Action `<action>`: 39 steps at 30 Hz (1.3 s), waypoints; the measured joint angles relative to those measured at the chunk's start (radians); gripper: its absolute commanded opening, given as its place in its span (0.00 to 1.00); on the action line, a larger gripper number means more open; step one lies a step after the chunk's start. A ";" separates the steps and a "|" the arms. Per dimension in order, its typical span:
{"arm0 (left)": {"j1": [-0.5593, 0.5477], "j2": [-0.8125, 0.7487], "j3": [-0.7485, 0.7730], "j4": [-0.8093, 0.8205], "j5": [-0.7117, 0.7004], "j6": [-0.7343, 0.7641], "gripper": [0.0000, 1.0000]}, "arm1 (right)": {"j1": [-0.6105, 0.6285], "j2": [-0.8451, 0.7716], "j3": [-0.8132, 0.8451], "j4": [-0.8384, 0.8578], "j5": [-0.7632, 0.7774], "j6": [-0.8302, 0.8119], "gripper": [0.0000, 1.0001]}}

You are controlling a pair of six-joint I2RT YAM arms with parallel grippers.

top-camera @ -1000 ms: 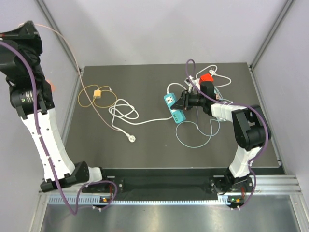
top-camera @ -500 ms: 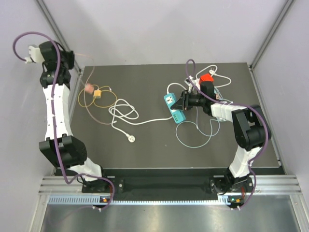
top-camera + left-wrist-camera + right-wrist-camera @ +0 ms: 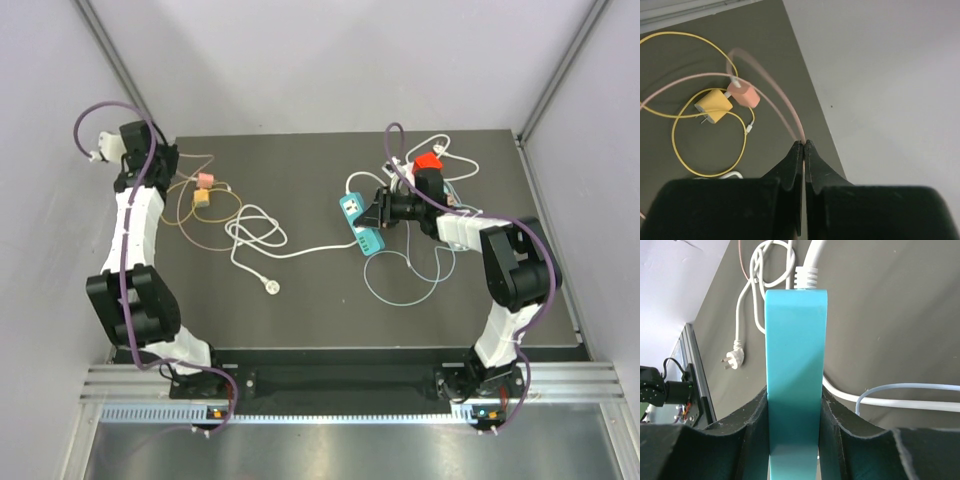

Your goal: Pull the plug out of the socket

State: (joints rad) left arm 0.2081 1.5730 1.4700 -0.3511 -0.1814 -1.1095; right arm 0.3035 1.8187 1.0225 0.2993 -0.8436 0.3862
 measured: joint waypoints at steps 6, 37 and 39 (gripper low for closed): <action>0.000 0.046 -0.074 0.059 0.008 0.037 0.00 | 0.000 0.000 0.000 0.000 -0.001 0.000 0.00; 0.119 -0.210 -0.504 0.191 0.374 0.402 0.79 | -0.007 0.000 0.000 -0.013 -0.011 -0.012 0.00; 0.119 -0.216 -0.541 0.159 0.376 0.401 0.77 | -0.007 0.000 0.000 -0.013 -0.011 -0.012 0.00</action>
State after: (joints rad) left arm 0.3275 1.3571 0.9295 -0.1917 0.1944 -0.7090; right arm 0.2966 1.8187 1.0229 0.2867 -0.8551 0.3740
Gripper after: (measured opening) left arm 0.796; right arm 0.347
